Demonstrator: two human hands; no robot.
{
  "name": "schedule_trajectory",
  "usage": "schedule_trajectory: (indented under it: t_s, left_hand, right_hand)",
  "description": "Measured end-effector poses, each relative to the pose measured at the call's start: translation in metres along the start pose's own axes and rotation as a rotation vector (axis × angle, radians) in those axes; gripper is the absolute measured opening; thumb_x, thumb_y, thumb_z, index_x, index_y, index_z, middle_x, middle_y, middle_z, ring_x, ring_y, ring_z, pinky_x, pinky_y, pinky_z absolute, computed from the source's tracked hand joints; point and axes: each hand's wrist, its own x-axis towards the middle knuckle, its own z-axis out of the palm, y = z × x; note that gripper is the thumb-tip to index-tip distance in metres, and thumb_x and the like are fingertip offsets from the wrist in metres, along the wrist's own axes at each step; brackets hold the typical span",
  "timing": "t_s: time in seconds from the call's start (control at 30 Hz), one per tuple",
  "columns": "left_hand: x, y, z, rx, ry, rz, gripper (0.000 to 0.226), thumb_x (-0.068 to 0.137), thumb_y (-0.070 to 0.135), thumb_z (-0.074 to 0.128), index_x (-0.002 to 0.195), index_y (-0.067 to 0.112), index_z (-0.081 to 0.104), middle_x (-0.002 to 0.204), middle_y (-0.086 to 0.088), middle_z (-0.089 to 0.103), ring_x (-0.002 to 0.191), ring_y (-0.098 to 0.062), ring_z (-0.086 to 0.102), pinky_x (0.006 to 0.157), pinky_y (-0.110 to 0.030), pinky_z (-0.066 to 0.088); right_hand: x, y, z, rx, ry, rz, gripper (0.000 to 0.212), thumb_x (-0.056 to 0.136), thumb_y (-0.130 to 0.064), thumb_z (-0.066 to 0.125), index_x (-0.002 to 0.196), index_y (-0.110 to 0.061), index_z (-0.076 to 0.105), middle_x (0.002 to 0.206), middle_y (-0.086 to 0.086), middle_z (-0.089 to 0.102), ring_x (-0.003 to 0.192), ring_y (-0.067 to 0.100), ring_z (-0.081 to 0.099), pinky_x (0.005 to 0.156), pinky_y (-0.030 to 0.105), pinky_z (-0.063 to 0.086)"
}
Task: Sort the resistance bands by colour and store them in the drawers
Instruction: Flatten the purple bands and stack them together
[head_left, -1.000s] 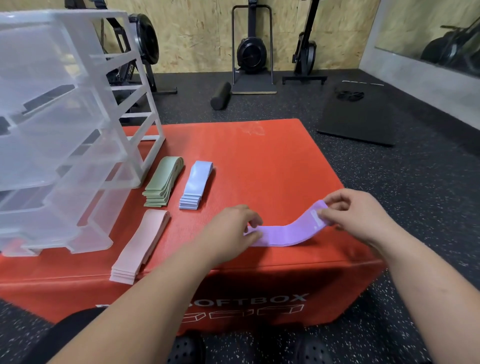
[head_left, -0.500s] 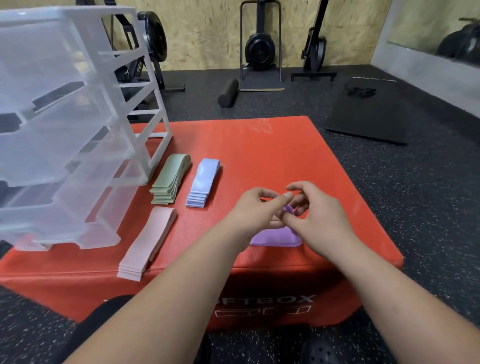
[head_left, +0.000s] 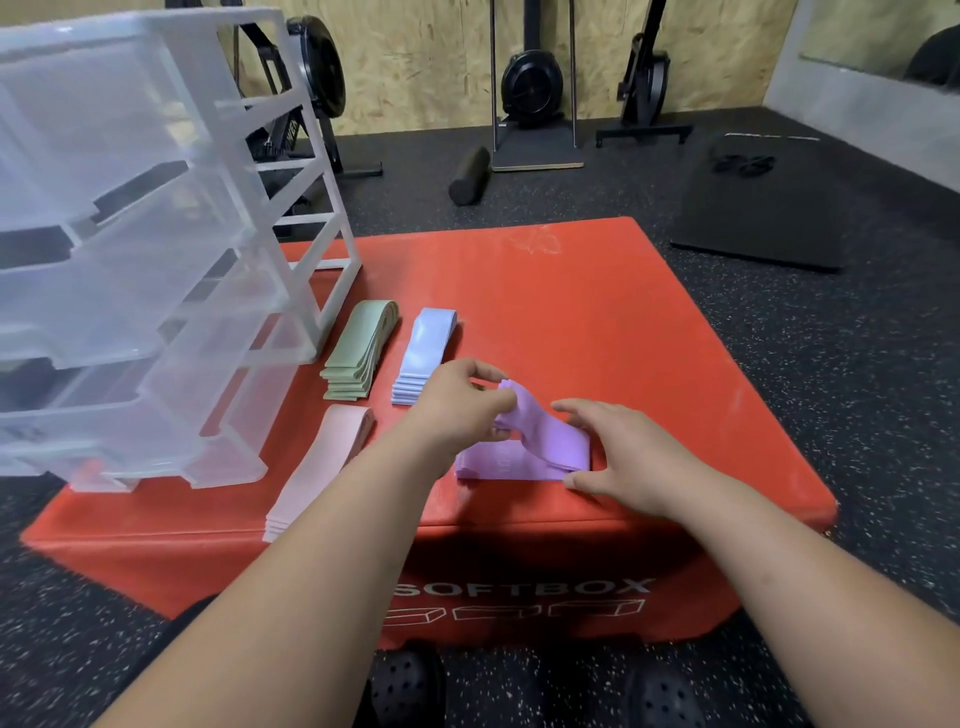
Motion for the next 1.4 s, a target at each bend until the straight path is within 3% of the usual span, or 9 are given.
schedule_trajectory:
  t_s: [0.13, 0.27, 0.37, 0.57, 0.7, 0.87, 1.03, 1.17, 1.4]
  left_hand:
    - [0.001, -0.012, -0.019, 0.009, 0.031, -0.038, 0.024, 0.090, 0.000, 0.069, 0.114, 0.003, 0.067, 0.090, -0.014, 0.062, 0.068, -0.023, 0.064, 0.066, -0.033, 0.064]
    - [-0.001, -0.024, -0.034, 0.038, 0.063, -0.086, 0.025, 0.089, 0.000, 0.071, 0.113, 0.004, 0.067, 0.097, -0.014, 0.061, 0.072, -0.027, 0.063, 0.068, -0.037, 0.067]
    - [-0.003, -0.031, -0.042, 0.068, 0.081, -0.103, 0.024, 0.090, -0.002, 0.070, 0.113, 0.002, 0.066, 0.098, -0.016, 0.062, 0.070, -0.025, 0.063, 0.059, -0.032, 0.064]
    - [-0.004, -0.048, -0.047, 0.183, 0.127, -0.136, 0.019, 0.089, 0.004, 0.071, 0.108, 0.006, 0.067, 0.094, -0.014, 0.067, 0.069, -0.026, 0.068, 0.071, -0.044, 0.067]
    - [-0.004, -0.056, -0.048, 0.506, 0.131, -0.017, 0.017, 0.086, 0.021, 0.070, 0.102, 0.020, 0.065, 0.096, -0.007, 0.075, 0.084, -0.030, 0.072, 0.079, -0.042, 0.062]
    - [-0.006, -0.061, -0.043, 0.948, 0.177, 0.199, 0.032, 0.090, 0.030, 0.065, 0.118, 0.016, 0.060, 0.115, -0.010, 0.065, 0.106, -0.034, 0.063, 0.087, -0.045, 0.055]
    - [-0.001, -0.065, -0.045, 0.921, 0.105, 0.338, 0.046, 0.086, 0.013, 0.066, 0.129, 0.024, 0.060, 0.126, -0.005, 0.055, 0.117, -0.031, 0.052, 0.095, -0.042, 0.048]
    - [-0.001, -0.064, -0.042, 0.979, -0.012, 0.517, 0.050, 0.073, 0.000, 0.056, 0.112, 0.029, 0.066, 0.109, 0.001, 0.059, 0.100, -0.028, 0.056, 0.084, -0.047, 0.050]
    - [0.002, -0.069, -0.047, 0.985, -0.031, 0.608, 0.039, 0.078, 0.003, 0.059, 0.102, 0.032, 0.070, 0.102, 0.006, 0.061, 0.091, -0.024, 0.057, 0.077, -0.042, 0.048]
  right_hand:
    - [0.005, 0.000, 0.003, -0.051, 0.009, -0.027, 0.082, 0.077, -0.039, 0.084, 0.150, -0.031, 0.049, 0.141, -0.005, 0.060, 0.128, 0.020, 0.057, 0.109, 0.037, 0.044]
    - [0.007, -0.001, 0.006, -0.082, -0.014, -0.070, 0.078, 0.080, -0.046, 0.078, 0.150, -0.034, 0.047, 0.140, -0.008, 0.060, 0.127, 0.019, 0.056, 0.109, 0.039, 0.045]
    - [0.007, -0.002, 0.008, -0.119, -0.006, -0.095, 0.071, 0.083, -0.049, 0.075, 0.148, -0.037, 0.048, 0.139, -0.011, 0.059, 0.126, 0.018, 0.054, 0.108, 0.037, 0.044]
    - [0.010, -0.004, 0.010, -0.154, 0.001, -0.114, 0.060, 0.086, -0.053, 0.073, 0.141, -0.040, 0.053, 0.130, -0.014, 0.059, 0.118, 0.017, 0.053, 0.103, 0.036, 0.046]
    - [0.009, -0.007, 0.010, -0.172, -0.025, -0.107, 0.056, 0.086, -0.054, 0.072, 0.138, -0.041, 0.055, 0.126, -0.016, 0.056, 0.115, 0.015, 0.052, 0.102, 0.035, 0.046]
    - [0.010, -0.012, 0.006, -0.126, -0.094, -0.052, 0.054, 0.087, -0.066, 0.067, 0.136, -0.044, 0.058, 0.122, -0.018, 0.052, 0.114, 0.012, 0.049, 0.102, 0.034, 0.045]
    - [0.012, -0.022, 0.011, -0.138, -0.039, 0.116, 0.046, 0.091, -0.056, 0.069, 0.134, -0.044, 0.060, 0.113, -0.009, 0.053, 0.112, 0.019, 0.054, 0.100, 0.038, 0.047]
    - [0.017, -0.030, 0.012, -0.014, -0.040, 0.298, 0.060, 0.081, -0.046, 0.082, 0.133, -0.032, 0.056, 0.094, -0.011, 0.067, 0.098, 0.018, 0.065, 0.088, 0.037, 0.052]
    - [0.029, -0.036, 0.012, 0.234, -0.034, 0.526, 0.022, 0.067, -0.024, 0.093, 0.079, -0.020, 0.075, 0.061, -0.009, 0.067, 0.059, 0.013, 0.059, 0.058, 0.027, 0.041]
